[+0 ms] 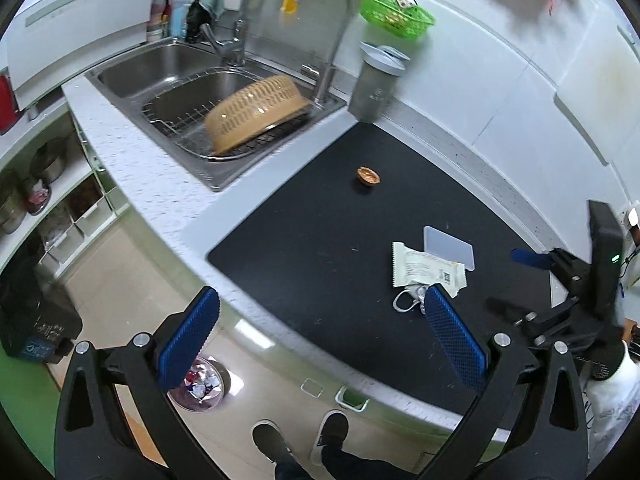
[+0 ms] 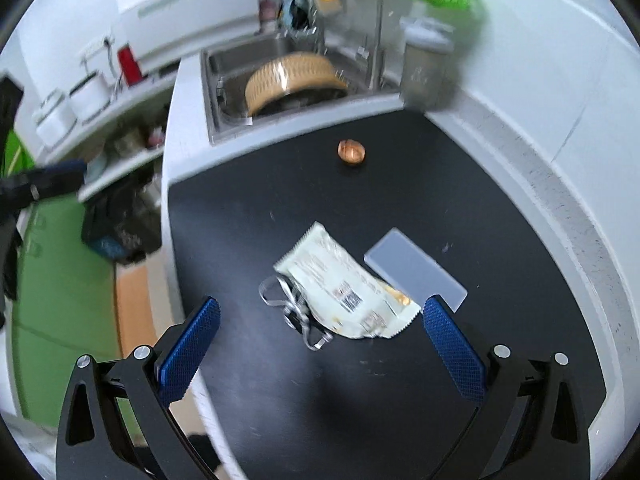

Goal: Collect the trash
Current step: 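Move both tools back over the counter, then grasp the snack wrapper with the right tool and lift it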

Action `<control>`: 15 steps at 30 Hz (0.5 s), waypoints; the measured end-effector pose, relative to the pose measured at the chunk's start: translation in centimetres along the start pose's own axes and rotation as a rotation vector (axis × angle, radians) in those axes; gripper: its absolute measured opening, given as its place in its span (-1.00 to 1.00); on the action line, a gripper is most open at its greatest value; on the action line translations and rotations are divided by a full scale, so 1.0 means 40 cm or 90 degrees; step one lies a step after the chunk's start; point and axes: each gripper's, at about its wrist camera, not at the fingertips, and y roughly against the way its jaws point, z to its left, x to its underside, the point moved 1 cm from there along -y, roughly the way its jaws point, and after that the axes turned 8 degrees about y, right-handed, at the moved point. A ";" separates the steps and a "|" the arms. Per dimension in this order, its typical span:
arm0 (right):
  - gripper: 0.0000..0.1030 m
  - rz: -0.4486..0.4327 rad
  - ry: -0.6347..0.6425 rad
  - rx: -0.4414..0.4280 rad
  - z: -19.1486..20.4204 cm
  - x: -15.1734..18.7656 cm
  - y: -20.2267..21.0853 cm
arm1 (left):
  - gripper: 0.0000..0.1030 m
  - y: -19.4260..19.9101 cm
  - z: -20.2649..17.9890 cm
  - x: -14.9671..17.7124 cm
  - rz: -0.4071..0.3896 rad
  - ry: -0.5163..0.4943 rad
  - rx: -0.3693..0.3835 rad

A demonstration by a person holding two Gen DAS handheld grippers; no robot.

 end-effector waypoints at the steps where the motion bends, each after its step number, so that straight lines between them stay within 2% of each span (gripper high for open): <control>1: 0.89 0.011 0.016 0.002 -0.007 0.006 -0.023 | 0.95 -0.007 -0.006 0.002 0.002 0.002 0.000; 10: 0.89 0.062 0.081 -0.015 -0.058 0.024 -0.151 | 0.95 -0.072 -0.027 0.016 0.022 0.036 -0.020; 15: 0.89 0.070 0.134 -0.011 -0.069 0.030 -0.200 | 0.95 -0.098 -0.016 0.023 0.032 0.060 -0.033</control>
